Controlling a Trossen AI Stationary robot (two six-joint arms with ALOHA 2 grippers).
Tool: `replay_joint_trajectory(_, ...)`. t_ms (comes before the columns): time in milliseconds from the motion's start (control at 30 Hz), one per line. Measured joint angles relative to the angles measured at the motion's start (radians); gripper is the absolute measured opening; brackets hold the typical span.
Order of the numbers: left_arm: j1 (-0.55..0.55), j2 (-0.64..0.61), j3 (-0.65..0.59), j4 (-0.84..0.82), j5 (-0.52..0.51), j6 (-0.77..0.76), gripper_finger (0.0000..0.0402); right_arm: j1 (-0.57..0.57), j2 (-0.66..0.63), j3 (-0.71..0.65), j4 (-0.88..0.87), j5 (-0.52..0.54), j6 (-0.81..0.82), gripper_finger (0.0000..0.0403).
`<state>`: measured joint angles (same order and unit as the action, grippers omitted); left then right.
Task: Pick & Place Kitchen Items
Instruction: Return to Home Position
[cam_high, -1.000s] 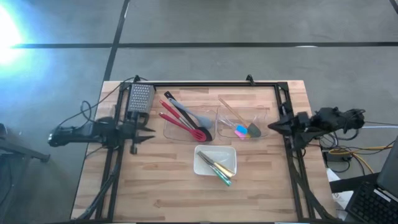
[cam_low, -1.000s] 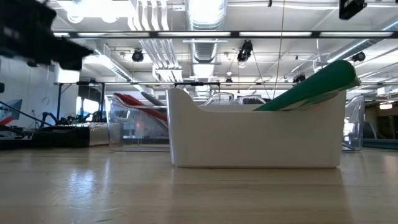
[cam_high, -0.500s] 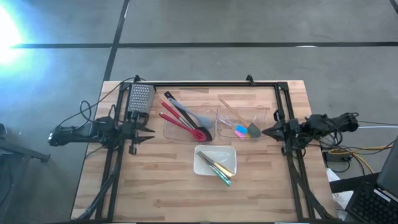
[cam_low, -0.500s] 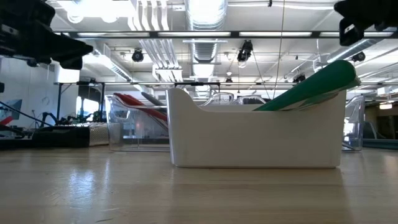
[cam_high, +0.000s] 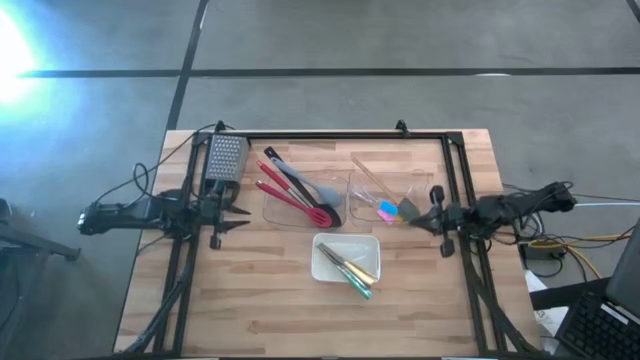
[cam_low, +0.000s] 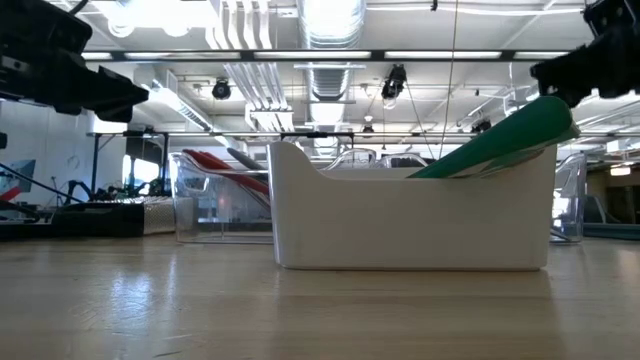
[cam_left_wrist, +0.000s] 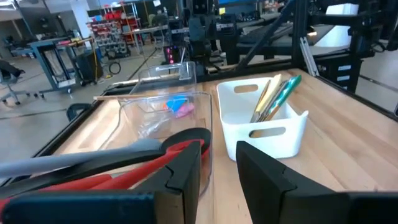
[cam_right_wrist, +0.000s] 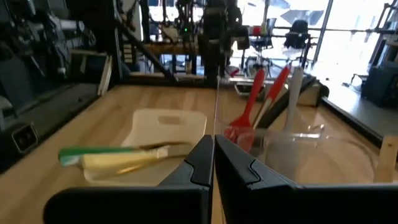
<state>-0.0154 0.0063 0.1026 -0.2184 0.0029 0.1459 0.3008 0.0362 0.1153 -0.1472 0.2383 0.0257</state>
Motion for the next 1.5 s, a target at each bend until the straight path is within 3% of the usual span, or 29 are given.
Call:
replay_joint_trajectory(300,-0.001,0.007,-0.015,0.0,0.0,0.0,0.0108,-0.029,-0.004,-0.045,0.013,-0.007,-0.001,0.0008)
replay_joint_trajectory(633,0.0,0.018,-0.022,0.013,0.0,0.0,0.0108,-0.308,-0.036,-0.073,0.097,-0.004,0.0,0.0008)
replay_joint_trajectory(800,0.0,0.024,-0.021,0.013,0.0,0.0,0.0108,-0.393,-0.036,-0.075,0.101,0.0,0.013,0.0008)
replay_joint_trajectory(967,0.0,0.024,-0.022,0.012,0.0,0.0,0.0108,-0.412,-0.036,-0.075,0.099,-0.055,0.126,0.0008)
replay_joint_trajectory(1133,0.0,0.024,-0.022,0.012,0.0,0.0,0.0108,-0.41,-0.036,-0.085,0.102,-0.262,-0.017,0.0008)
replay_joint_trajectory(1300,0.0,0.024,-0.022,0.012,0.0,0.0,0.0108,-0.41,-0.02,-0.085,0.103,-0.268,-0.131,0.0008)
replay_joint_trajectory(1500,0.0,0.024,-0.022,0.011,0.0,0.0,0.0108,-0.41,-0.014,-0.085,0.102,-0.264,-0.129,0.0008)
